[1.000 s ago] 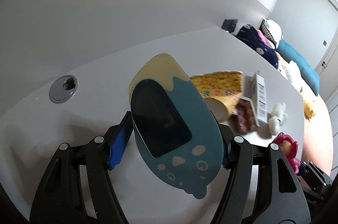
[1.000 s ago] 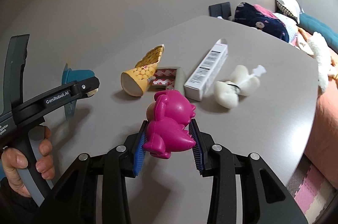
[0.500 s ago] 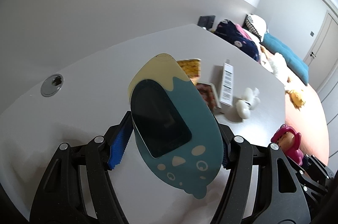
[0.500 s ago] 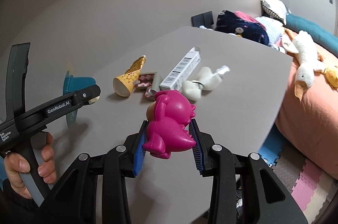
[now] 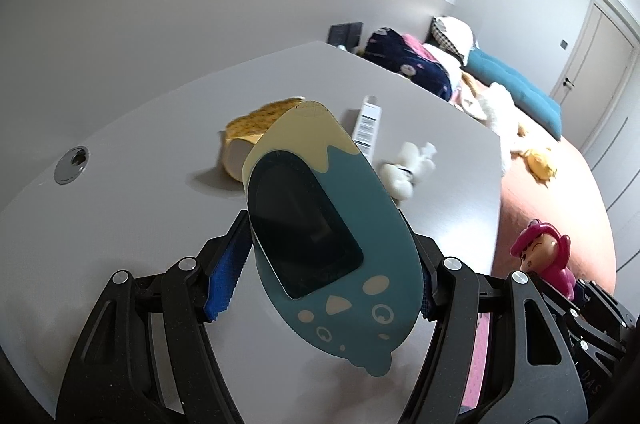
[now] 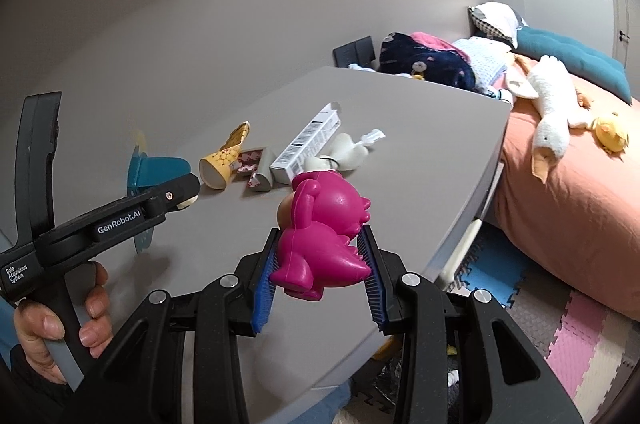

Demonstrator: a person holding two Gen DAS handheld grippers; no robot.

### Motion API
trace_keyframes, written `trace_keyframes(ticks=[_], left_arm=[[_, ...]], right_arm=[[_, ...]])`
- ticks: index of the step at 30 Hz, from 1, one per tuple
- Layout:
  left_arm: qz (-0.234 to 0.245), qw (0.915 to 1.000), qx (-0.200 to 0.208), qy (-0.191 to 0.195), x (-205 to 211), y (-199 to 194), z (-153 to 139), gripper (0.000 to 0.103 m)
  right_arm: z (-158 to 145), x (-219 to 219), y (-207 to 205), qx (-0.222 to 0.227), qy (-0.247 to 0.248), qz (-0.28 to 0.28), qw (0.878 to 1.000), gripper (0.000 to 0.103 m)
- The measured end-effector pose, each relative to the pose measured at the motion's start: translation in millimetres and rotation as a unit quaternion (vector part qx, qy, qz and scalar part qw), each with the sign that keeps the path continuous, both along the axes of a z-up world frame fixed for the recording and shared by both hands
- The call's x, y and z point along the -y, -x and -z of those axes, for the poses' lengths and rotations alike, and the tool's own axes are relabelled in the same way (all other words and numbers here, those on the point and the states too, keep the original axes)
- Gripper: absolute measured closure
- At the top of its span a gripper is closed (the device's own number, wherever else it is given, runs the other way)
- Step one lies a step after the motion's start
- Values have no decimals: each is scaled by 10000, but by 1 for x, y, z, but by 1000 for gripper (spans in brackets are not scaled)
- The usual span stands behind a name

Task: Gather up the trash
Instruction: 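Carry teal toy and pink dinosaur down to the black bin and open both grippers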

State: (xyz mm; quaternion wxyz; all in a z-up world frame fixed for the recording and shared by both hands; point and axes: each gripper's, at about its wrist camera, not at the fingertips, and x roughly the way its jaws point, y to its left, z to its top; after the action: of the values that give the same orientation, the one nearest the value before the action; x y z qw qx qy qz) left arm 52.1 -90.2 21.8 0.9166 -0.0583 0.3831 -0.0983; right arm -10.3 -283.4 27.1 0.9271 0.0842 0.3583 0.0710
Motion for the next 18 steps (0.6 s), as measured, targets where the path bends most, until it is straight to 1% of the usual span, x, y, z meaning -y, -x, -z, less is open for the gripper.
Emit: trace_keyframes(ticks=[9,18], left_arm=[[253,9997,16,-13,26,11,-2,36],[629,9980,2,-46,62,19,0,36]], right_arm=[[-2,26,18,38,-3,212,9998,63],[-3,59,36,83,-29,525,9986,63]])
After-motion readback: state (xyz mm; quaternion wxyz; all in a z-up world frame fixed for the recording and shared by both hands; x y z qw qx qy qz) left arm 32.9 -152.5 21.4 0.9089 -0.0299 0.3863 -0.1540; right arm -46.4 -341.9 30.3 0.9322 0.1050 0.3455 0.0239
